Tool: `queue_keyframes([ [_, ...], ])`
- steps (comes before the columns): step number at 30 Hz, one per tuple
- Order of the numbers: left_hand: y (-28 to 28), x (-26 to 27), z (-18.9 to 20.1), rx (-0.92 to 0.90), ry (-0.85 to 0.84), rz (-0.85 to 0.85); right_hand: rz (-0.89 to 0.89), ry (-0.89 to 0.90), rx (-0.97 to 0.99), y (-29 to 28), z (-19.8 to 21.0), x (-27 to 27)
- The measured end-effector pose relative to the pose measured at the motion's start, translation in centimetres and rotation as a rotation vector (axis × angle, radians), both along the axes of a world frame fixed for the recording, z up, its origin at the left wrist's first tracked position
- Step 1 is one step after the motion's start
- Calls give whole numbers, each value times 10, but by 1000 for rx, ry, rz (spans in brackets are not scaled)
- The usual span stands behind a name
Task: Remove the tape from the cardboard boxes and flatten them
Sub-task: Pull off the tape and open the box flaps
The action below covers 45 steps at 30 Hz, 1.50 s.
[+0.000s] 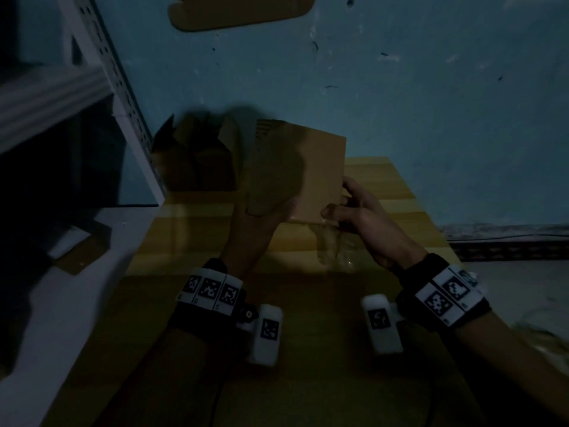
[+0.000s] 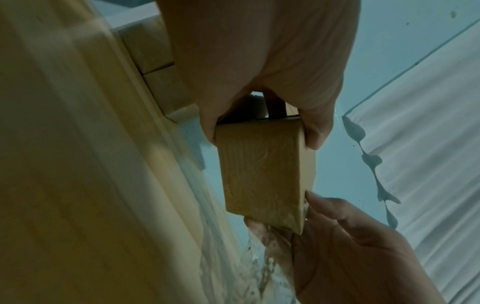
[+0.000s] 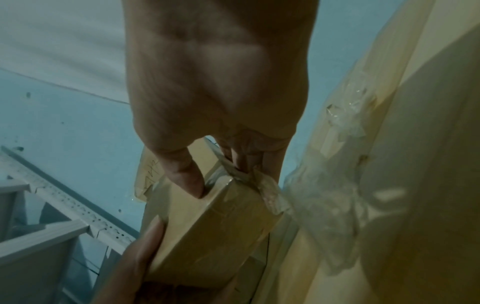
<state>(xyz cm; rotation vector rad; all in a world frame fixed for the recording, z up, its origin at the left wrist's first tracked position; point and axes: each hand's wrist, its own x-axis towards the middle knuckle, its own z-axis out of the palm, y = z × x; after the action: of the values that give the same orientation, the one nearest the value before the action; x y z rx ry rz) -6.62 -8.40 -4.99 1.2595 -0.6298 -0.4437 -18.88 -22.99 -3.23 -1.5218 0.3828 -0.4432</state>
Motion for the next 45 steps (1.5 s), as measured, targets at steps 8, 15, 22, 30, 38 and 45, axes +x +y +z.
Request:
queue_keyframes([
  [8,-4,2,-3,24,29,55,-1,-18,-78,-1,-2,0],
  [15,-5,1,-5,20,2,16,-14,-19,-85,-2,-3,-1],
  [22,-7,-2,-6,41,7,15,-42,2,-76,-3,-2,-3],
  [30,-7,5,-6,-21,11,61,-108,39,-92,-9,7,-4],
  [38,-7,6,-6,-73,-167,131,-374,30,-388,-15,-7,-3],
  [45,-10,2,-4,-57,-286,127,-171,113,-195,-1,-4,-2],
])
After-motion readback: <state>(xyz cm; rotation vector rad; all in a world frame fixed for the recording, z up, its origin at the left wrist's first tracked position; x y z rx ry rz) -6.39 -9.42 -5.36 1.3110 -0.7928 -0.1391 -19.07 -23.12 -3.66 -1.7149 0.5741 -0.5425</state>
